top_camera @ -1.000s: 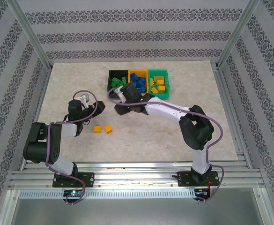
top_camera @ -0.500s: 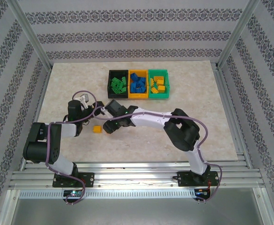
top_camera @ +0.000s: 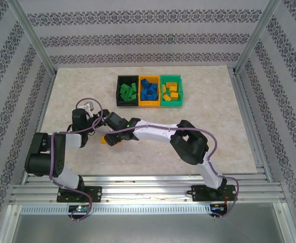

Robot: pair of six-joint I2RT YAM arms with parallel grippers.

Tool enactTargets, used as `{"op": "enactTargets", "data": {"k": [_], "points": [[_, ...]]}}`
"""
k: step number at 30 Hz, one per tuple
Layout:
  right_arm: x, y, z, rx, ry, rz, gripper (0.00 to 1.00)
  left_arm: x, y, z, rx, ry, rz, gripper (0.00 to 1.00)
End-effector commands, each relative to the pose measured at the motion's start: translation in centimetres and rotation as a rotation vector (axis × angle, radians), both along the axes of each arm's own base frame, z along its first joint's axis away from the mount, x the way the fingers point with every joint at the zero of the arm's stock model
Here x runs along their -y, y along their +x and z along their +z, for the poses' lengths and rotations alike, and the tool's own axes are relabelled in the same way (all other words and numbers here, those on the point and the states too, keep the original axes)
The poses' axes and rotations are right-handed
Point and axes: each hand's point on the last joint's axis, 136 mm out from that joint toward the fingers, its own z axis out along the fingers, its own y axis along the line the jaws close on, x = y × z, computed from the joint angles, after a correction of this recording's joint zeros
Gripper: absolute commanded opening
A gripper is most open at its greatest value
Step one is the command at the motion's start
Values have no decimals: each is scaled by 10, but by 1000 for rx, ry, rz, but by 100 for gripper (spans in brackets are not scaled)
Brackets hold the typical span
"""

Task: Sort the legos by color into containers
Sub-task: Pick up the lego from the bottom-center of the table.

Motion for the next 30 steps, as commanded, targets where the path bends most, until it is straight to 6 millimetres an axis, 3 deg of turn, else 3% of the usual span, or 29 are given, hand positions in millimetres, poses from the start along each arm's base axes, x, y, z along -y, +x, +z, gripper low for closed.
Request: {"op": "enactTargets", "data": {"k": [1, 6, 16, 22, 25, 28, 30], "points": [[21, -4, -32, -33, -127, -36, 60, 4, 0, 12, 49, -9, -30, 69], [22, -10, -42, -51, -148, -33, 60, 5, 0, 12, 51, -17, -36, 69], [45, -10, -49, -6, -229, -89, 60, 6, 0, 12, 53, -24, -36, 69], [38, -10, -55, -19, -209, -107, 58, 4, 0, 13, 57, -18, -29, 69], [34, -10, -61, -28, -194, -112, 52, 4, 0, 14, 60, -16, -31, 69], [32, -11, -59, -35, -175, -114, 37, 3, -1, 13, 54, -9, -23, 69], [32, -11, -54, -26, -153, -121, 32, 3, -1, 14, 57, -13, -27, 69]]}}
